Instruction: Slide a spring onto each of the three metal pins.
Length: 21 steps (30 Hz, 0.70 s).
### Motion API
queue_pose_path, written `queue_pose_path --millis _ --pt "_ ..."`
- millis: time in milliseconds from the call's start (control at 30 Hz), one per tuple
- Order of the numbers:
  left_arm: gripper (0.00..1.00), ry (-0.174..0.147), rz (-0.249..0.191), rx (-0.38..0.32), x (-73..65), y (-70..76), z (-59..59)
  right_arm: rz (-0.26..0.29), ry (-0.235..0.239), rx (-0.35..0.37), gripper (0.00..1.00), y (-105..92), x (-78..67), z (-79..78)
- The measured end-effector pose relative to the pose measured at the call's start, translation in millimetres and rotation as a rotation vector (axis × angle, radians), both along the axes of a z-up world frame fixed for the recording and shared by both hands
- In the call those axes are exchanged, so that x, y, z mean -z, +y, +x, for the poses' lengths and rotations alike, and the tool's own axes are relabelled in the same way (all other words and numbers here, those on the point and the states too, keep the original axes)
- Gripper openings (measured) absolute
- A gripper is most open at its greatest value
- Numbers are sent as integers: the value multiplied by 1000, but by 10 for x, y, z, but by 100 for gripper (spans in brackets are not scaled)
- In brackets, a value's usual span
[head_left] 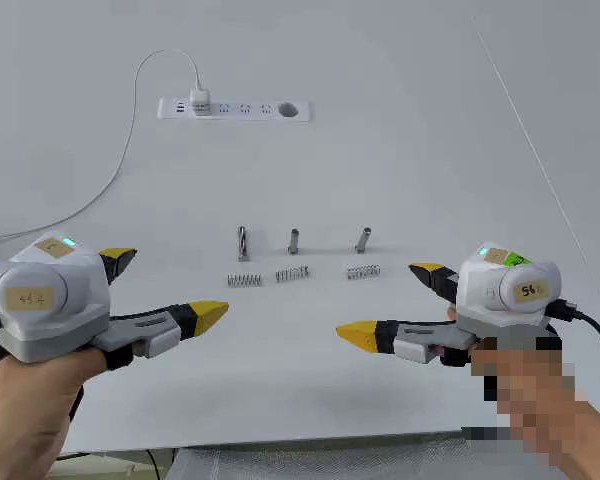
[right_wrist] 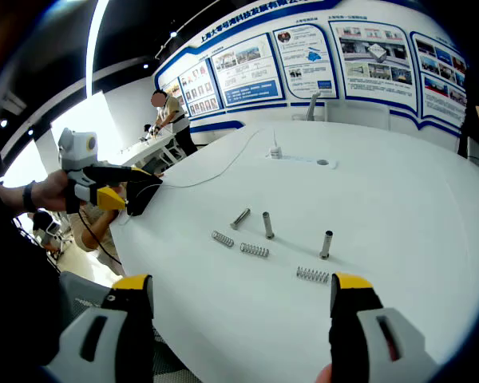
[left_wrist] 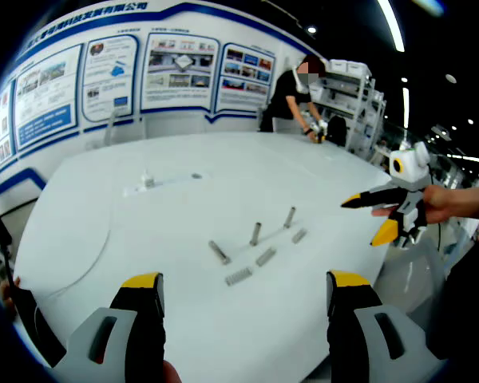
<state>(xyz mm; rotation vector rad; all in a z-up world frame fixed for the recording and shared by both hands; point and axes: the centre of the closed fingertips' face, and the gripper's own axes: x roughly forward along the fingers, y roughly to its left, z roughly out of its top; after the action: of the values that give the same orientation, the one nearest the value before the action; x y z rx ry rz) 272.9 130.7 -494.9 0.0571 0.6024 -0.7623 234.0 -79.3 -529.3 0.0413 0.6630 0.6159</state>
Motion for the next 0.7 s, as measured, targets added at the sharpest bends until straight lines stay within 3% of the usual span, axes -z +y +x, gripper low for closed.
queue_pose_path --millis 700 --pt "85 12 3 -3 43 28 -15 -4 8 9 93 -40 21 -7"
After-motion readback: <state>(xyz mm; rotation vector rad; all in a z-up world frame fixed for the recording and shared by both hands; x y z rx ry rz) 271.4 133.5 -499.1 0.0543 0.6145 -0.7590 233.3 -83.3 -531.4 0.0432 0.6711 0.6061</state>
